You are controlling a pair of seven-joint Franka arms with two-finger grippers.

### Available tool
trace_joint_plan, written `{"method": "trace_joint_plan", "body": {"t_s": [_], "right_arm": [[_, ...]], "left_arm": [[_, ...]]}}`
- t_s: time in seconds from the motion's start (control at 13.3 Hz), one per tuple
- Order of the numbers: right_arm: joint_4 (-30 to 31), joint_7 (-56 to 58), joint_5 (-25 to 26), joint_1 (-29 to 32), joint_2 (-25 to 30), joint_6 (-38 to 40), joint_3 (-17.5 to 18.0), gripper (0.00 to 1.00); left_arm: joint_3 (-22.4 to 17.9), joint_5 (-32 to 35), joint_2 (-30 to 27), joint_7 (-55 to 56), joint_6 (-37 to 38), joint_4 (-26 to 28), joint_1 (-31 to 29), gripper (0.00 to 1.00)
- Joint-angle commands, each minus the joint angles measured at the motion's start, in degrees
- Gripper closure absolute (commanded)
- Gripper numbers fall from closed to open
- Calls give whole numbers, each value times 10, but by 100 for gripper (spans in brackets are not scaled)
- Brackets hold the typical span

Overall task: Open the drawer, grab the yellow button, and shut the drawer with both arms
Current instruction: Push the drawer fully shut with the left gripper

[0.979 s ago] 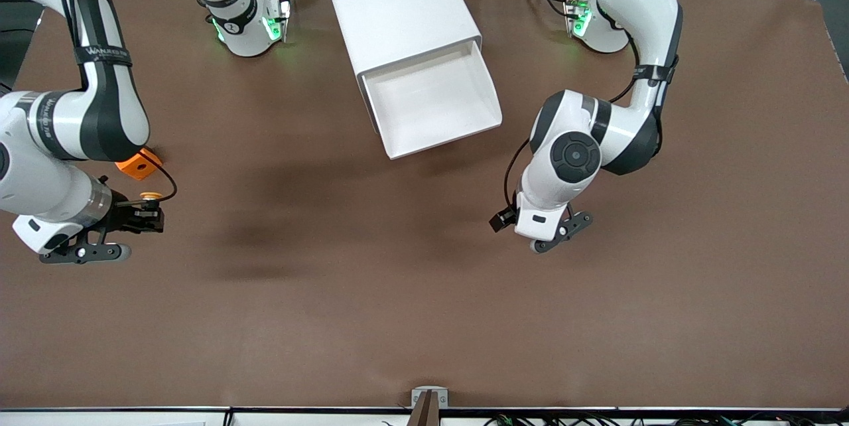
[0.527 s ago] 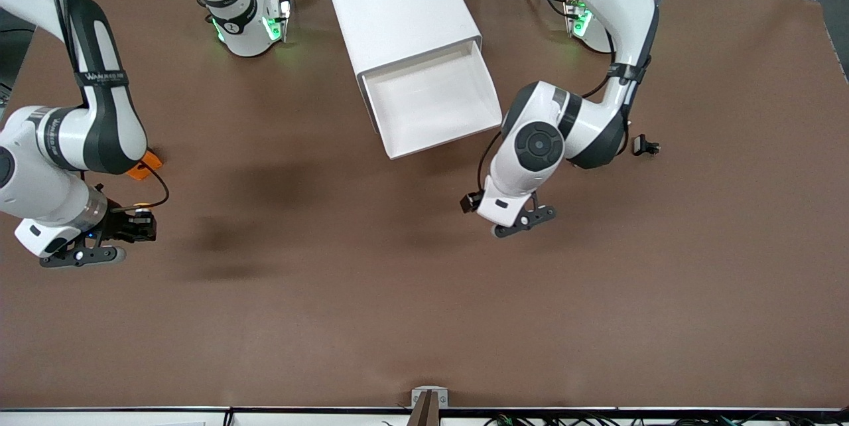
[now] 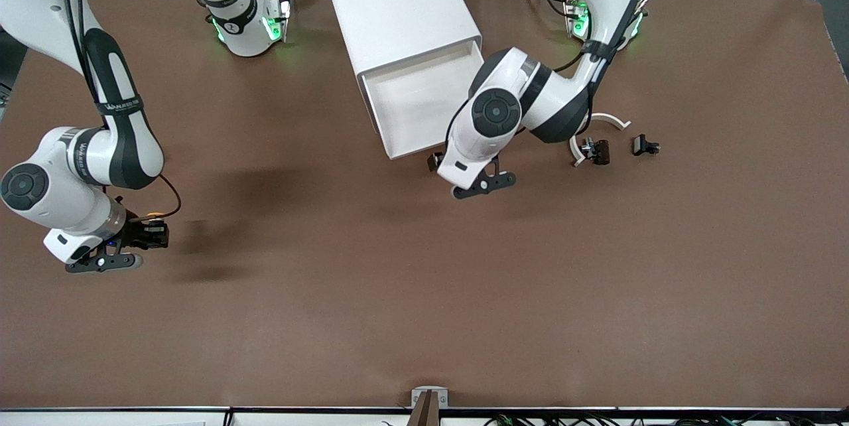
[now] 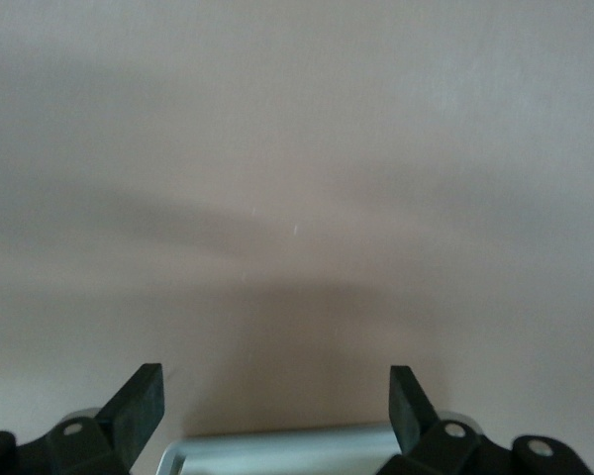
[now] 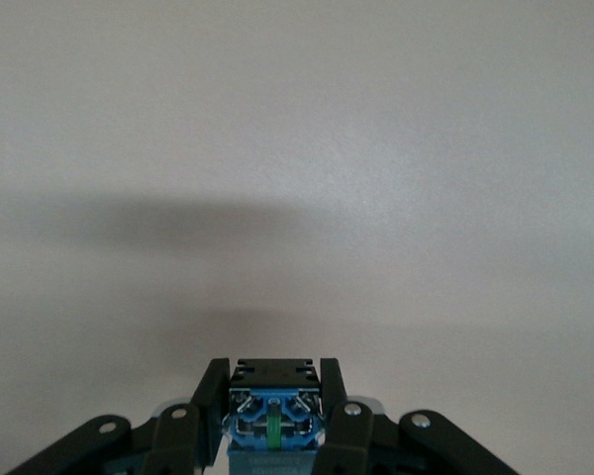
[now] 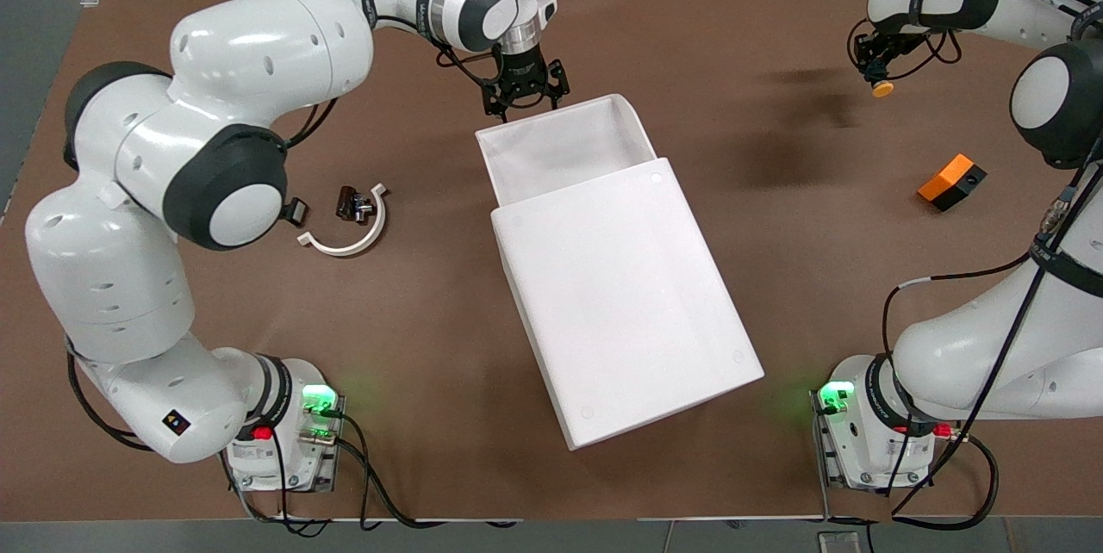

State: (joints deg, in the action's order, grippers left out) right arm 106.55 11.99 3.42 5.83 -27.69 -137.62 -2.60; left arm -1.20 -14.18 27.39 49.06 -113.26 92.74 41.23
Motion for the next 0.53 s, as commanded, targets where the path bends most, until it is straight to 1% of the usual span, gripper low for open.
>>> {"method": "trace_joint_plan", "body": {"t_s": [0.0,0.15,0.45], "right_arm": [[35,-14,7,32,3,-45,11,67],[45,-21,6,37,-8,-56,11,67],[69,-53,5,43,-20,-74,11,67]], "left_arm": [[35,-8,-31,34,9,38,-2,0],[62,-8,-26,63,9,41,-1,0],[121,-8,-36,123,15,63,-4,0]]}}
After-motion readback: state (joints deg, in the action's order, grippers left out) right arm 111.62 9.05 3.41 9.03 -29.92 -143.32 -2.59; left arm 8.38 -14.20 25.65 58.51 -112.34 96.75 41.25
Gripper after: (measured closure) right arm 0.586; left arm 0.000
